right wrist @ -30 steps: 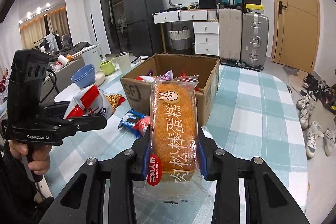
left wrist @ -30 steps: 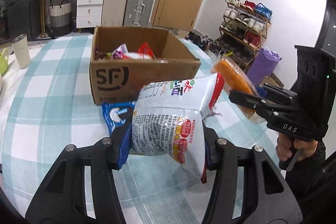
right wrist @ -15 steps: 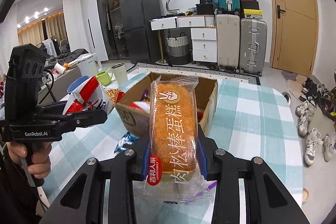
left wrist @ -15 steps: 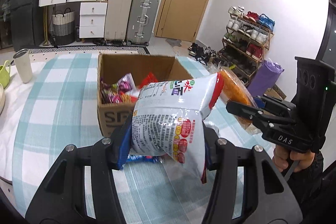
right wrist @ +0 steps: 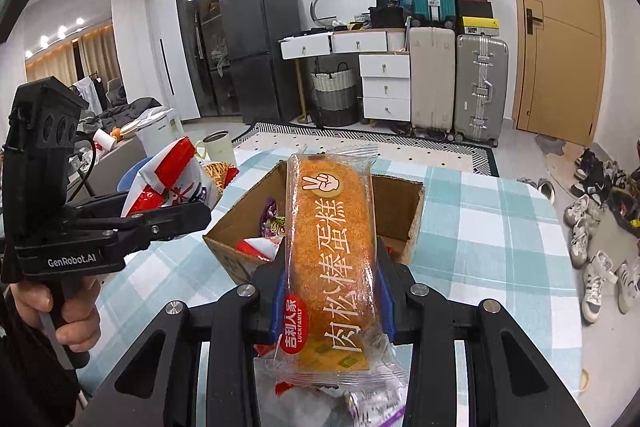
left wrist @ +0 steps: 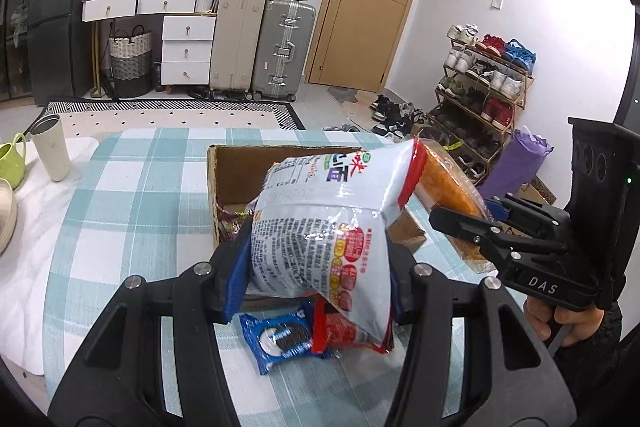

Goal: Organize snacks
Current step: 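Carry the chip bag and bread loaf over the cardboard box, then open both tools to drop the chip bag and bread loaf into the box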

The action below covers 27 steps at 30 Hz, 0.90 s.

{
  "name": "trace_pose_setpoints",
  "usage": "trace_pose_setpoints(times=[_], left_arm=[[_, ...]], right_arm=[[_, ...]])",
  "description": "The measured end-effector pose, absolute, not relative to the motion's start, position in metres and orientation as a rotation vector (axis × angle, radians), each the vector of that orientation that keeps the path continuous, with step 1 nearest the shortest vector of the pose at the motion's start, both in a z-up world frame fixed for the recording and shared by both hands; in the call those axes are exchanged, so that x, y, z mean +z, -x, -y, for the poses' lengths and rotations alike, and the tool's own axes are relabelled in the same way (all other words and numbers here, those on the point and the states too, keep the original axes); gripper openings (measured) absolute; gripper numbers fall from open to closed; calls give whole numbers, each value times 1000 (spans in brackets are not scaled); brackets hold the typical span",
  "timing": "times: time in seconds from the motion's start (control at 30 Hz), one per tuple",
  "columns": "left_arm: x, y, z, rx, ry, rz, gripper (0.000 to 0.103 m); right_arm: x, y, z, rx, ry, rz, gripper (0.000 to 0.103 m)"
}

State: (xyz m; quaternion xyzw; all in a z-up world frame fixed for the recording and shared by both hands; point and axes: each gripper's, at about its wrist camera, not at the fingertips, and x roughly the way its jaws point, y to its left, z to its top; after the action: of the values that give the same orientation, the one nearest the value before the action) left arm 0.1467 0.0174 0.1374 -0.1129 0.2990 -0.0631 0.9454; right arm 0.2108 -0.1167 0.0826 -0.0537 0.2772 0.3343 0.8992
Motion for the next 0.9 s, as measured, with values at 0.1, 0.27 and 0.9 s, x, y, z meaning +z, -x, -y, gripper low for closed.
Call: trace_pose_setpoints(times=[0.1, 0.27, 0.9], left_arm=[[135, -158, -20, -108, 224, -616, 51], [125, -180, -24, -76, 226, -635, 51], [88, -263, -29, -7, 168, -654, 51]], right_arm=[[79, -221, 109, 690, 106, -586, 36], [72, -239, 101, 678, 90, -603, 36], [43, -298, 81, 609, 67, -658, 36]])
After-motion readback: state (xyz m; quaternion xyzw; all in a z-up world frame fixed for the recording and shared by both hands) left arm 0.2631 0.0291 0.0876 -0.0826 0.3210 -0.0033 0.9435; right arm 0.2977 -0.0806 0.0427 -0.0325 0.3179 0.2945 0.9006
